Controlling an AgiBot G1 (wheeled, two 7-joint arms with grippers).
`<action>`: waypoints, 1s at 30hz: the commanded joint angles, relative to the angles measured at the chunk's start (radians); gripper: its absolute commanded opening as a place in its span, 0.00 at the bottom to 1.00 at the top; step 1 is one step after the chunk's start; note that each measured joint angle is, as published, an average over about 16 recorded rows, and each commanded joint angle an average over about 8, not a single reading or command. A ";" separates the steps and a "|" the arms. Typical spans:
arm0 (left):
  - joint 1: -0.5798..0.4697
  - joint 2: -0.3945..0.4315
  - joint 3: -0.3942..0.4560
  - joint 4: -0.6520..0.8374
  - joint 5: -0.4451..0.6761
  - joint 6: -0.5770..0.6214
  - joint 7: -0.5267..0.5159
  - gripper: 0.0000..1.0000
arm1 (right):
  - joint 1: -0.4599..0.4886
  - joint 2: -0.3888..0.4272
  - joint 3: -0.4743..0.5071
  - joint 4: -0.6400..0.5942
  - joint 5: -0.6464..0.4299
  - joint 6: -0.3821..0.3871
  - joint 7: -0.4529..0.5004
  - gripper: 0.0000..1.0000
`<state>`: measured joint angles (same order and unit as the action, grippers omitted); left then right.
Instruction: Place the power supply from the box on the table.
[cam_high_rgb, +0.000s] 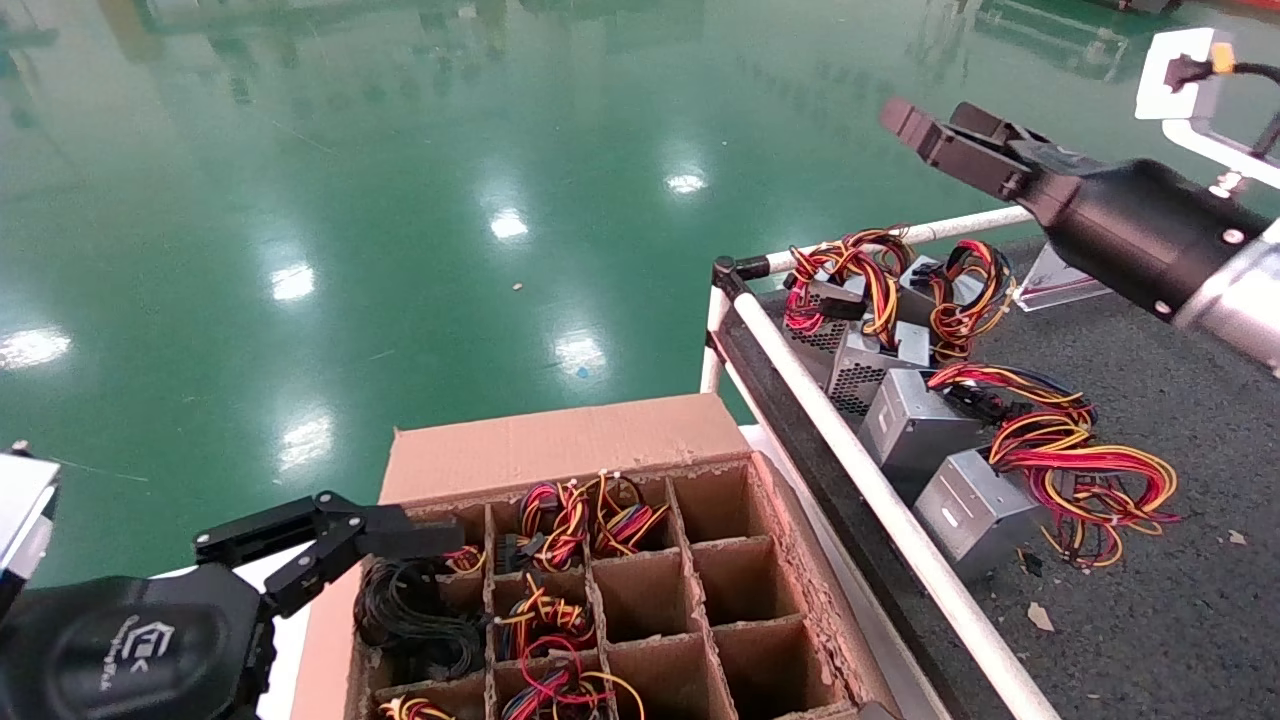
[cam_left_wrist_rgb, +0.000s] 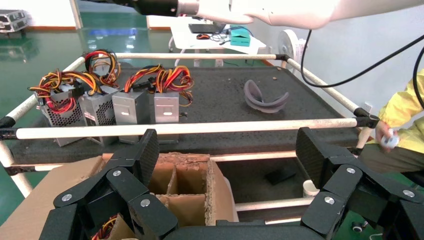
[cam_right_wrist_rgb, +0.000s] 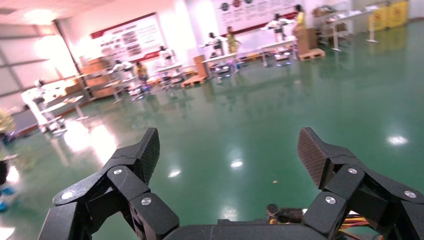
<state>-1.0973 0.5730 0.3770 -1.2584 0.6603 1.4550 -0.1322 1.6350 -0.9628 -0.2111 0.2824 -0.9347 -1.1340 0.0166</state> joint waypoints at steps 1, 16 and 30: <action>0.000 0.000 0.000 0.000 0.000 0.000 0.000 1.00 | -0.032 0.020 -0.004 0.057 0.012 -0.021 0.010 1.00; 0.000 0.000 0.000 0.000 0.000 0.000 0.000 1.00 | -0.274 0.172 -0.034 0.490 0.100 -0.177 0.084 1.00; 0.000 0.000 0.000 0.000 0.000 0.000 0.000 1.00 | -0.484 0.304 -0.059 0.866 0.176 -0.313 0.148 1.00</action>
<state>-1.0973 0.5729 0.3771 -1.2584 0.6602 1.4550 -0.1321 1.1909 -0.6842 -0.2654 1.0762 -0.7730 -1.4205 0.1521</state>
